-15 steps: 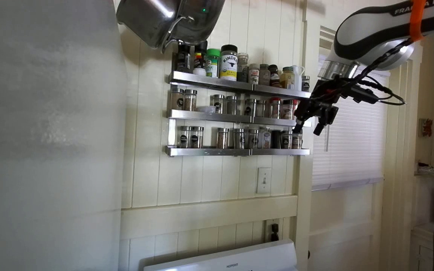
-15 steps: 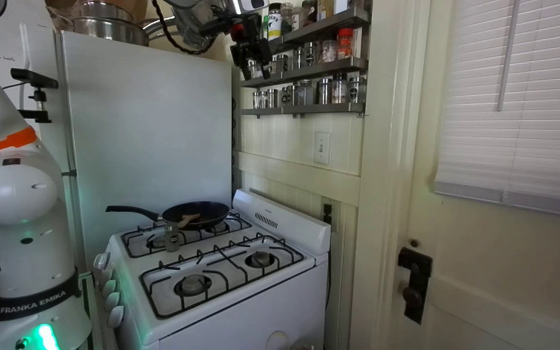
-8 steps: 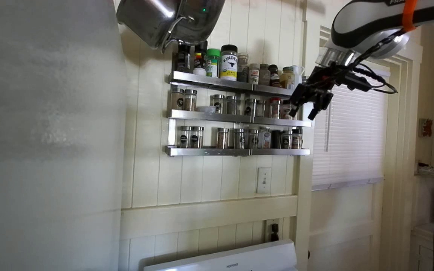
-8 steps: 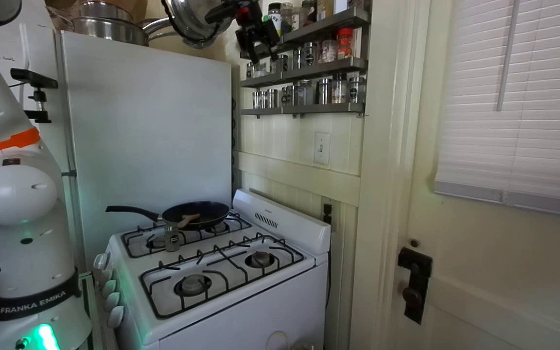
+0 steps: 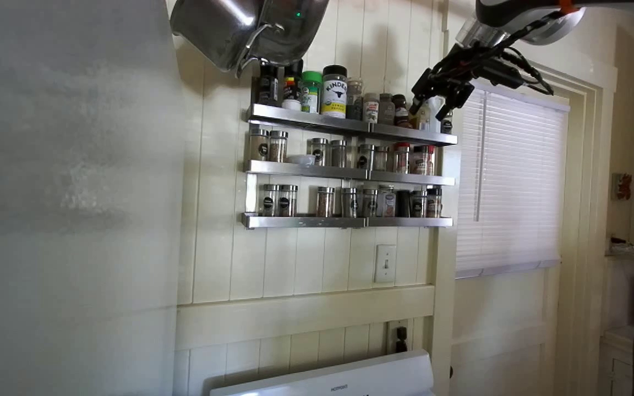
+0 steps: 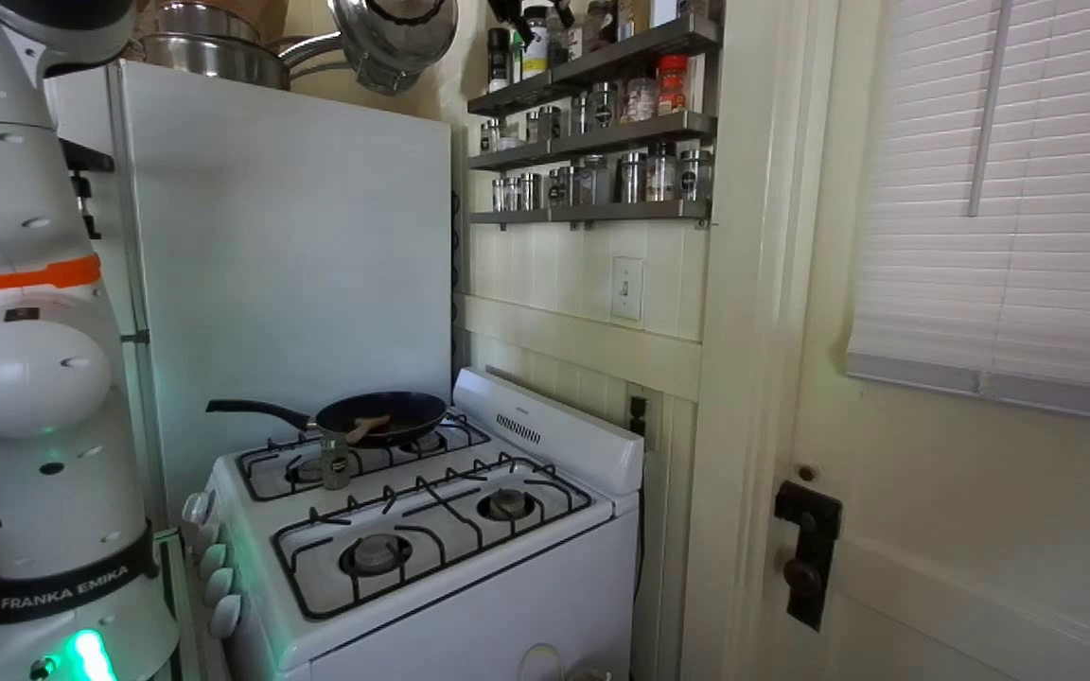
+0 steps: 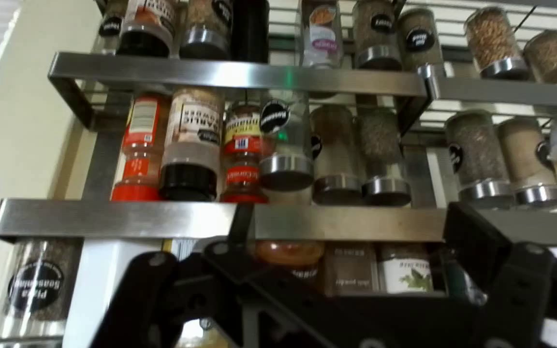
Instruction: Take the spice bottle off of the shelf and put it on the stove
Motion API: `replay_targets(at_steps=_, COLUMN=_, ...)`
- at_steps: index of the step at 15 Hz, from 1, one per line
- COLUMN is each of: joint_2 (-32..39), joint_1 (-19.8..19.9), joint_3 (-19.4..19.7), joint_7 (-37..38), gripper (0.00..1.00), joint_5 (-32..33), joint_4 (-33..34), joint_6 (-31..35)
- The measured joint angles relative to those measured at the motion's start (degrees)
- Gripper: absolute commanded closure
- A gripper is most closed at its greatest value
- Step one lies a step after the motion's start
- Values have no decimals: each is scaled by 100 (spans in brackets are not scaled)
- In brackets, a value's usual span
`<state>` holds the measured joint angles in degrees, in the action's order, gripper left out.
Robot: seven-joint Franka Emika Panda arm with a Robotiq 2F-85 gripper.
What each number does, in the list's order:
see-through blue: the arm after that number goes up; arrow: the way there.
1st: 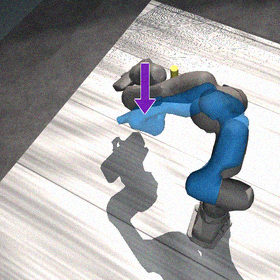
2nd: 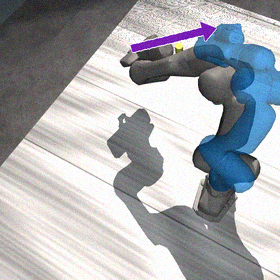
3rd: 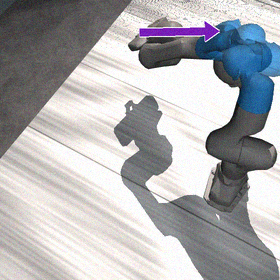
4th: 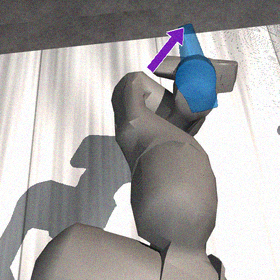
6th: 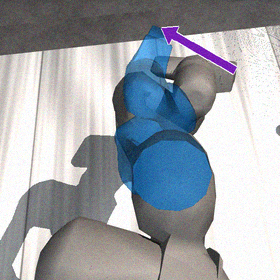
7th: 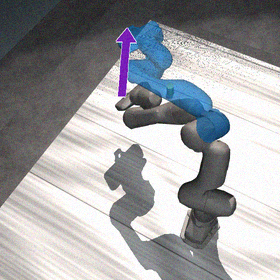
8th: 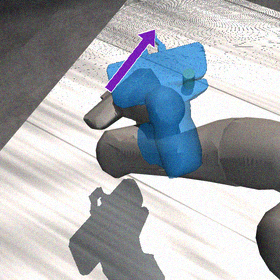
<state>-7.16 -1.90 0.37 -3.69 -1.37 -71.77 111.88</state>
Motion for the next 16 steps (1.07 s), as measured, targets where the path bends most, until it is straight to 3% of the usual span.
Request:
replay_targets(at_steps=7, joint_2=1039, joint_1=38, joint_3=95, joint_7=-320, gripper=0, joint_5=-38, joint_4=1059, joint_6=843)
replay_targets(at_steps=16, joint_2=1581, joint_1=38, joint_3=92, joint_7=-380, gripper=0, joint_5=-168, joint_4=1647, joint_6=874)
